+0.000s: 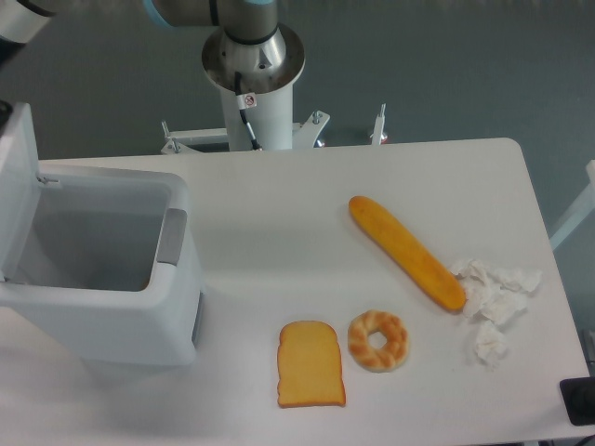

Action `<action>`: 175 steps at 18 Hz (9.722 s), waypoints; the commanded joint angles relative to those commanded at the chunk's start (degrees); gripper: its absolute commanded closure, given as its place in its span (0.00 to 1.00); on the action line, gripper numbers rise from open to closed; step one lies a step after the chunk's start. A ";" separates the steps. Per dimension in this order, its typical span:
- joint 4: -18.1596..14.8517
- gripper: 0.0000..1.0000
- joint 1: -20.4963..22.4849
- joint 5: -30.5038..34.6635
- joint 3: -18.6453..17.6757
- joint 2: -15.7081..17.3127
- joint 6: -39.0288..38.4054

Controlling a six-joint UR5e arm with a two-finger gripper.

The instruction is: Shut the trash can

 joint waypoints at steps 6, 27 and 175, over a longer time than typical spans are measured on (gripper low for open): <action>-0.09 0.00 1.76 7.90 -1.24 0.18 4.90; 0.00 0.00 7.83 11.70 -3.87 -0.09 10.28; -0.09 0.00 10.64 11.35 -7.13 -1.23 9.05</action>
